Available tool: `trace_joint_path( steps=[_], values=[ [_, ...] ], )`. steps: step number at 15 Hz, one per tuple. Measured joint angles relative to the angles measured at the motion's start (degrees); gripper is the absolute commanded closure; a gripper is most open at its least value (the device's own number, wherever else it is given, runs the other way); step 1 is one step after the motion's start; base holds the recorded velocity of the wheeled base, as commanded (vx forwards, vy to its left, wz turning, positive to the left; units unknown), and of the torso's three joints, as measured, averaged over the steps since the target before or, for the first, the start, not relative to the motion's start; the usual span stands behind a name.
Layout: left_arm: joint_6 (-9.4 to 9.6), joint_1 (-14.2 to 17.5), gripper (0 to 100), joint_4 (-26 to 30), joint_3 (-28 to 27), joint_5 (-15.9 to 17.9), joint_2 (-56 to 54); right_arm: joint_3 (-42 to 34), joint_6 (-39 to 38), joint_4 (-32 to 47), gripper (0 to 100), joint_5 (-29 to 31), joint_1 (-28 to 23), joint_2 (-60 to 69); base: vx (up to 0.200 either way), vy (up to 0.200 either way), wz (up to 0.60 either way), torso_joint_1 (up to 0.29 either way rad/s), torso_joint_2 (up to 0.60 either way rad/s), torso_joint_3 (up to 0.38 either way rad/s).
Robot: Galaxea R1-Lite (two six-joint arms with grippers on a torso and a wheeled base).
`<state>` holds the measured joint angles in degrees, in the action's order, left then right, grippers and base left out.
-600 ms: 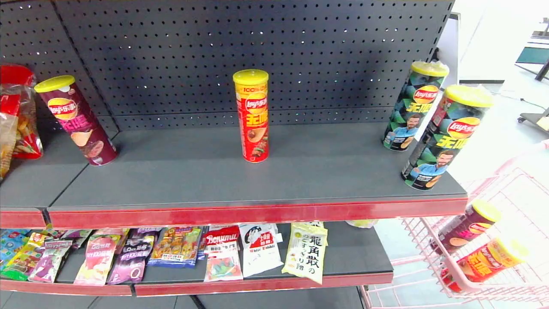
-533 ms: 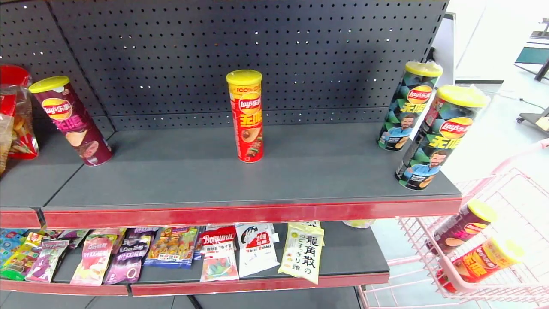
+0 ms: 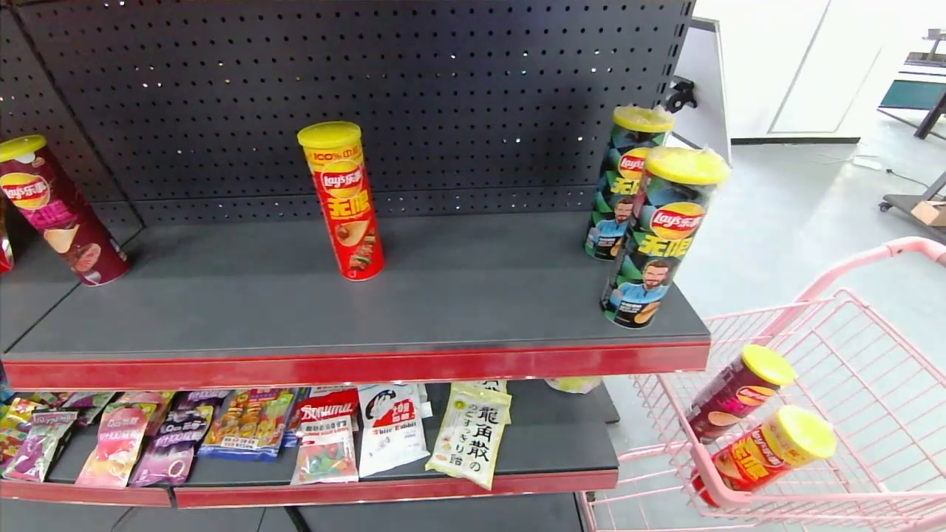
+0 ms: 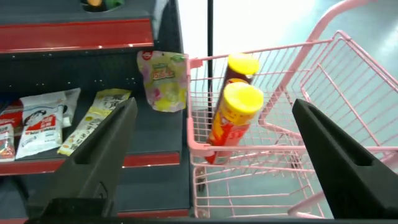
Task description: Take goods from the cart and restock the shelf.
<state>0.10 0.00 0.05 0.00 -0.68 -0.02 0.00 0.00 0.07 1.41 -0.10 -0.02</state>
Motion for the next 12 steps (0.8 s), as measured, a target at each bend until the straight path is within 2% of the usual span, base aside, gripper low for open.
trace_joint_path(
  steps=[7,12],
  values=[
    [0.00,0.00,0,0.02,0.00,0.00,0.00,0.00,-0.21,0.04,0,0.00,0.00,0.00,0.000,0.000,-0.60,0.001,0.00,0.002],
    [0.00,0.00,0,0.00,0.00,0.00,0.00,0.00,-0.11,0.00,0,0.00,0.02,0.00,0.000,0.000,0.00,0.000,0.00,0.000]
  ],
)
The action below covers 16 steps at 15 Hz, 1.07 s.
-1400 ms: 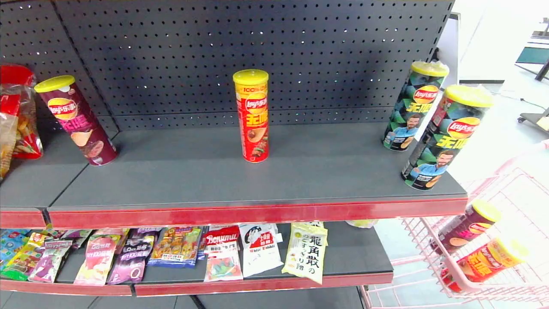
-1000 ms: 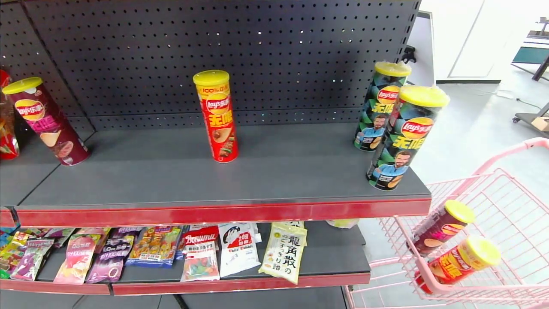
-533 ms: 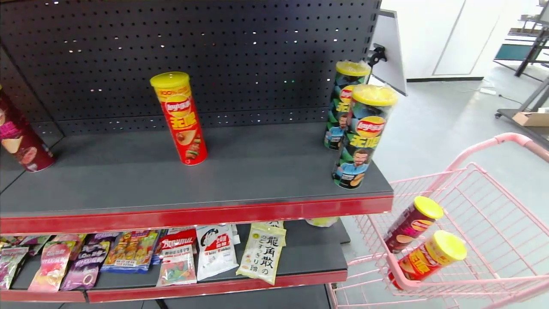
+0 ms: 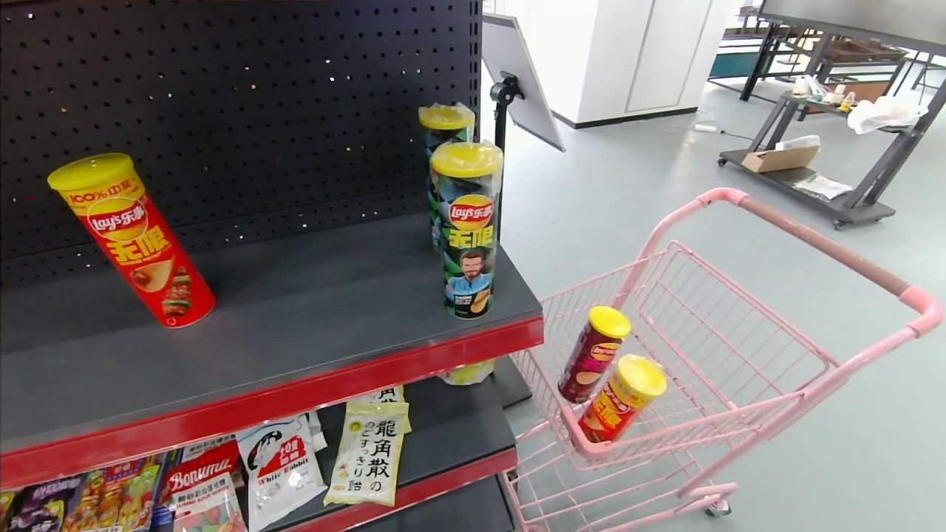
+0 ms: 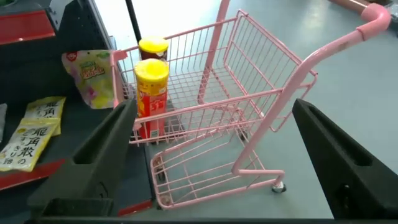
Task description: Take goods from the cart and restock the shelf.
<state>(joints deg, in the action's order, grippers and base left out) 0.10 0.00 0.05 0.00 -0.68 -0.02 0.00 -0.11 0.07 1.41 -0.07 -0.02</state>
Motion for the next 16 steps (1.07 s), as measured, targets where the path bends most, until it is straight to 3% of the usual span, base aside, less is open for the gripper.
trace_joint_path(
  steps=[9,16],
  values=[
    [-0.10,0.00,0,0.00,-0.02,-0.07,0.00,0.00,-0.13,0.02,0,-0.02,-0.04,0.00,0.000,0.000,0.00,-0.124,0.32,0.198],
    [-0.10,0.00,0,0.00,0.00,-0.10,0.00,0.00,-0.16,0.00,0,0.00,-0.02,0.00,0.000,0.000,0.00,-0.182,0.53,0.350]
  ],
)
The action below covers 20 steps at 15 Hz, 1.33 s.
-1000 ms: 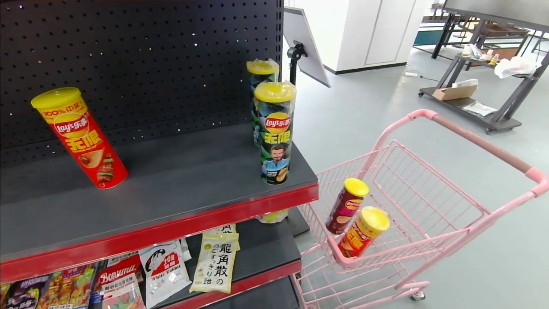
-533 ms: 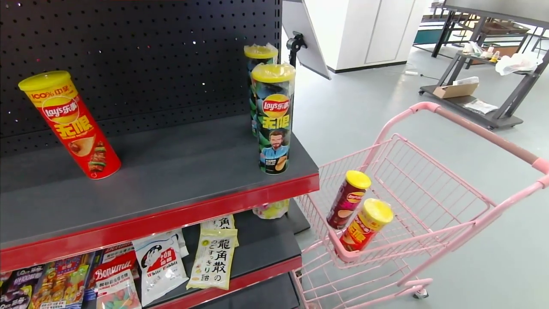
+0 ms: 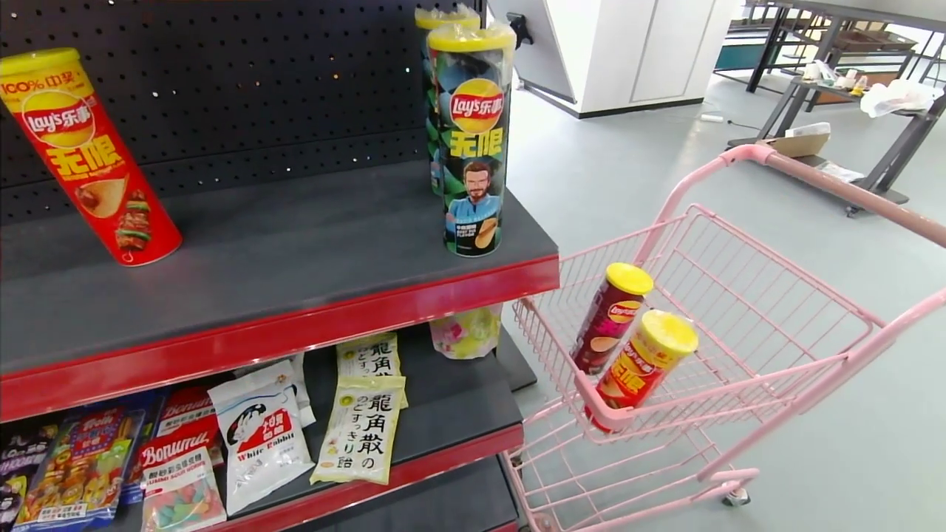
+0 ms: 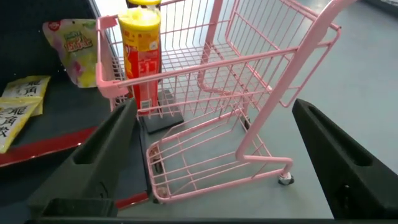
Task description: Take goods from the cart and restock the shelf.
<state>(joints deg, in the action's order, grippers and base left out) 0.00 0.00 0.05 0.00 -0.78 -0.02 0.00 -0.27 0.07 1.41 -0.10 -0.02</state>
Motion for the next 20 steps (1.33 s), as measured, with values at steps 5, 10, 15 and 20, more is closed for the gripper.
trace_joint_path(
  steps=[5,10,15,20],
  values=[
    [0.00,0.00,0,0.00,-0.05,0.02,0.00,0.00,0.20,0.02,0,0.00,-0.01,0.00,0.000,0.000,0.00,-0.115,0.38,0.275],
    [0.00,0.00,0,0.02,-0.05,0.02,0.00,0.00,0.20,0.02,0,0.00,0.00,0.00,0.000,0.000,0.00,-0.004,0.02,0.011],
    [0.00,0.00,0,0.00,-0.05,0.02,0.00,0.00,0.17,0.02,0,0.00,0.00,0.00,0.000,0.000,0.00,0.000,0.00,0.000],
    [0.00,0.00,0,0.02,-0.05,0.02,0.00,0.00,0.17,0.00,0,0.00,0.00,0.00,0.000,0.000,0.00,0.000,0.00,0.000]
  ],
)
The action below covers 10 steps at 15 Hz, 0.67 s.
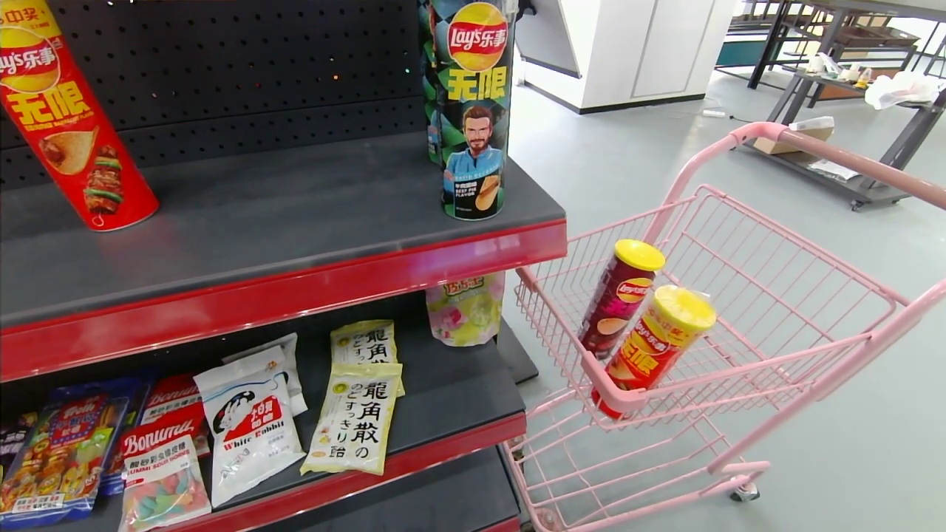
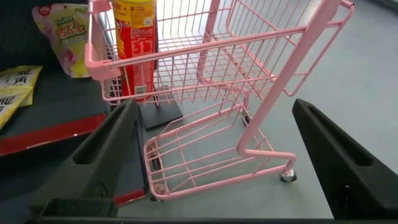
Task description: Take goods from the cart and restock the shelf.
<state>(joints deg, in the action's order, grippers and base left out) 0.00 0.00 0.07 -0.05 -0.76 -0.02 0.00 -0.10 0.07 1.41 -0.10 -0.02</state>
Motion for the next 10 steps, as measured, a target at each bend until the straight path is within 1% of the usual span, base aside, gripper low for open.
trace_joint_path(
  steps=[4,7,10],
  values=[
    [0.00,0.00,0,0.00,0.00,0.02,0.00,0.00,0.10,0.02,0,0.00,-0.01,0.00,0.000,0.000,0.00,0.000,0.00,0.000],
    [0.00,0.00,0,0.00,0.00,0.00,0.00,0.00,0.69,-0.02,0,-1.68,0.12,-0.22,0.000,0.000,0.00,0.000,0.00,0.000],
    [0.10,0.00,0,0.00,0.00,0.18,0.00,0.00,0.76,-0.07,0,-1.93,0.10,-0.20,0.000,0.000,0.00,0.000,0.00,0.000]
  ],
)
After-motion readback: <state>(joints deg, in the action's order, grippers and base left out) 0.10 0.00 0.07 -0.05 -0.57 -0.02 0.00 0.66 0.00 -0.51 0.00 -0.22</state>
